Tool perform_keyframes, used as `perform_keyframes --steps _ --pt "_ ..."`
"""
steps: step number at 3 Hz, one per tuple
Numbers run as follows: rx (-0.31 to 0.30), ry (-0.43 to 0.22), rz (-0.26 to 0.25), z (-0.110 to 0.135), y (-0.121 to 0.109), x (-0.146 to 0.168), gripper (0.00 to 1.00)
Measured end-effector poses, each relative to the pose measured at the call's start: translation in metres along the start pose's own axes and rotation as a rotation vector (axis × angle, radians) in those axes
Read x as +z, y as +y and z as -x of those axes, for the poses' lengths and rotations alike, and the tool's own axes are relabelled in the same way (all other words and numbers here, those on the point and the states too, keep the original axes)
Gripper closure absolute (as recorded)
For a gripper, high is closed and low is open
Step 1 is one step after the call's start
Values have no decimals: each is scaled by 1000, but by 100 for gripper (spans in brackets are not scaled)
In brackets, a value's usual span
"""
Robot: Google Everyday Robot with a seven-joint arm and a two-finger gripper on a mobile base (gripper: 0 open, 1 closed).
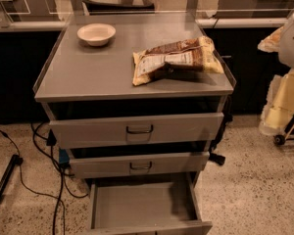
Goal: Place brown chip bag into bottom drawer
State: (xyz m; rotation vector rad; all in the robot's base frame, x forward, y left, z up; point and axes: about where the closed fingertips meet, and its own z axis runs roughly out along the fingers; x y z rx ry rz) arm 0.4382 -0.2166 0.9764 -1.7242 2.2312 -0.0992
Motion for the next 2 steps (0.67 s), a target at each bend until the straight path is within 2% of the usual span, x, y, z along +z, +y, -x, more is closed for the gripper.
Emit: perform_keyframes --steps 1,2 --pt "-2 -3 -8 1 -1 0 3" --pt "-14 -16 -50 5 -6 2 4"
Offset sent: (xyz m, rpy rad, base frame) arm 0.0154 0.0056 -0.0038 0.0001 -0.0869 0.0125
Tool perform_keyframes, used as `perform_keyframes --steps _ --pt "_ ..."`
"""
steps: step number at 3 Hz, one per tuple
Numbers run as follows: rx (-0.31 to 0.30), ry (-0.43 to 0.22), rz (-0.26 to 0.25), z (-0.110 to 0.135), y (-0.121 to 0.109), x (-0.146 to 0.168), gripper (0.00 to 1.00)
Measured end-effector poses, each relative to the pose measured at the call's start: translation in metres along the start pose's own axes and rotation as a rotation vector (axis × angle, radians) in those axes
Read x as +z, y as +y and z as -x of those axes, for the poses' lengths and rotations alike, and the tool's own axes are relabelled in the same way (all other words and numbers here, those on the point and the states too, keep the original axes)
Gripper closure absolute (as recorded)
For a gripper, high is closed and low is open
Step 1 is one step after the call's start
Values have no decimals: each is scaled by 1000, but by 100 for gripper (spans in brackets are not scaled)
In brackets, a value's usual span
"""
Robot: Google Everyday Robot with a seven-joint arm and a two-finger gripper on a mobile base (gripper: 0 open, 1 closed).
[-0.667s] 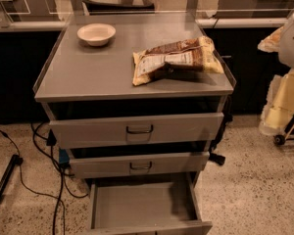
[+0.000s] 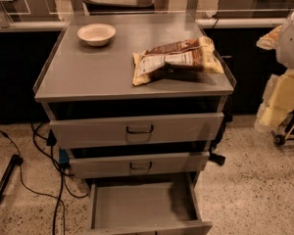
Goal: Place brown chip bag into bottom drawer
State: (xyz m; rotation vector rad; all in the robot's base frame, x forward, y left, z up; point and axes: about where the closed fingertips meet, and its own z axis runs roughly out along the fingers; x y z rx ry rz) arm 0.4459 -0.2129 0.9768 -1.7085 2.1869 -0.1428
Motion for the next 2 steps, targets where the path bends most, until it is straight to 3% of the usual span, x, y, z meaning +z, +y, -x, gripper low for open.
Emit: perform_keyframes --steps 2 --pt "-50 -70 -139 25 -33 27 0"
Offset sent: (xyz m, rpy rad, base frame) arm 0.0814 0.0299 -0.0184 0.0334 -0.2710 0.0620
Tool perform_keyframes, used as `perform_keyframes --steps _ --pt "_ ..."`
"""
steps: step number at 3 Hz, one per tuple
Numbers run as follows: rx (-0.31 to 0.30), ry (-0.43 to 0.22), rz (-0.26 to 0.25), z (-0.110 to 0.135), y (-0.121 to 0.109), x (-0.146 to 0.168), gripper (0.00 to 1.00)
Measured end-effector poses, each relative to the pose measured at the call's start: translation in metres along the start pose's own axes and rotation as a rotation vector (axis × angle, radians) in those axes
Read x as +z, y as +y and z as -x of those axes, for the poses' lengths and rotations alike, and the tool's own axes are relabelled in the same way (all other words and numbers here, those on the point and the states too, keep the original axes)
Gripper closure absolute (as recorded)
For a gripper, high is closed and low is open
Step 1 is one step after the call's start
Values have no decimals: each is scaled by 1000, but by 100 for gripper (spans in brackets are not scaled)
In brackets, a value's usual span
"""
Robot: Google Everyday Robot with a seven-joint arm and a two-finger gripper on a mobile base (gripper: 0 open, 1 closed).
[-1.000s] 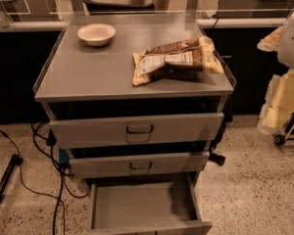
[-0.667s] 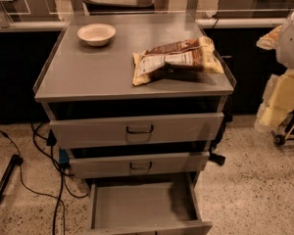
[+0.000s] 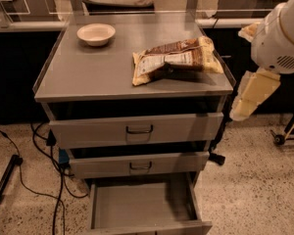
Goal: Place brown chip bag into bottom drawer
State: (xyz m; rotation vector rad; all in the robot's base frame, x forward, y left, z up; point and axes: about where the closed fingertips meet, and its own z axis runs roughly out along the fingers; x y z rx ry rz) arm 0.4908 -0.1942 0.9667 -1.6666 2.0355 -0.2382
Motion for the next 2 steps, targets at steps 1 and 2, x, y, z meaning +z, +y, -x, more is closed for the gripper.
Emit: perform_keyframes --steps 1,2 --pt "-22 -35 -65 8 -20 22 0" --pt "-43 -56 -99 19 -48 54 0"
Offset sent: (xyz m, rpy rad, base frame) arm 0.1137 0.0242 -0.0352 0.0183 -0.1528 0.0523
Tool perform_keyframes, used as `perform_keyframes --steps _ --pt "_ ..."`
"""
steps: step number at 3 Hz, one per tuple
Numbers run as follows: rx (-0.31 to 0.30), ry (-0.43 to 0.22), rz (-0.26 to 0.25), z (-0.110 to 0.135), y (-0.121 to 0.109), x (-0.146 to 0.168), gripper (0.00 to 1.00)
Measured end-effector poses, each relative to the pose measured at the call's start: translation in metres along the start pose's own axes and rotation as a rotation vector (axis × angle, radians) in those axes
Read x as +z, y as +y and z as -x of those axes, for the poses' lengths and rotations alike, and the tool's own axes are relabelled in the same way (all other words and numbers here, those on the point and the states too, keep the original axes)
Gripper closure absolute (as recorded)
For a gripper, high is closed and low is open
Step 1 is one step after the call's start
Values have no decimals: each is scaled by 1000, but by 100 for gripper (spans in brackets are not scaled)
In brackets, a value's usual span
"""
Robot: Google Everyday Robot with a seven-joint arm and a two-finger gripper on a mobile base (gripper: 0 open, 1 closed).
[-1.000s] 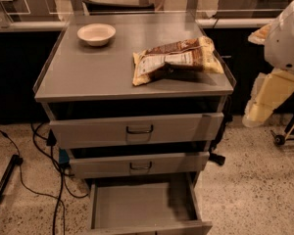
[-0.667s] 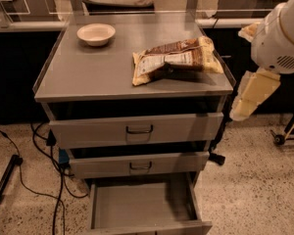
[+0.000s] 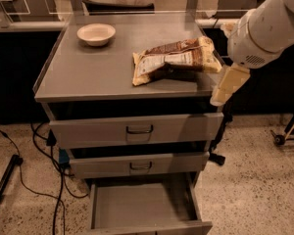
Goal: Place brown chip bag into bottom drawer
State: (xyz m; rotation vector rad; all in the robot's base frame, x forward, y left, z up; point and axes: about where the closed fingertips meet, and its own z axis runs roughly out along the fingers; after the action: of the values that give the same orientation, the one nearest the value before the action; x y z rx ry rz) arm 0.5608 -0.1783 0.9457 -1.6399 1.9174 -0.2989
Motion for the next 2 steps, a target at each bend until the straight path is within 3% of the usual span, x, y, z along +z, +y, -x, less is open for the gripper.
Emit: perform_keyframes --steps 2 --pt "-18 -23 -4 5 -2 5 0"
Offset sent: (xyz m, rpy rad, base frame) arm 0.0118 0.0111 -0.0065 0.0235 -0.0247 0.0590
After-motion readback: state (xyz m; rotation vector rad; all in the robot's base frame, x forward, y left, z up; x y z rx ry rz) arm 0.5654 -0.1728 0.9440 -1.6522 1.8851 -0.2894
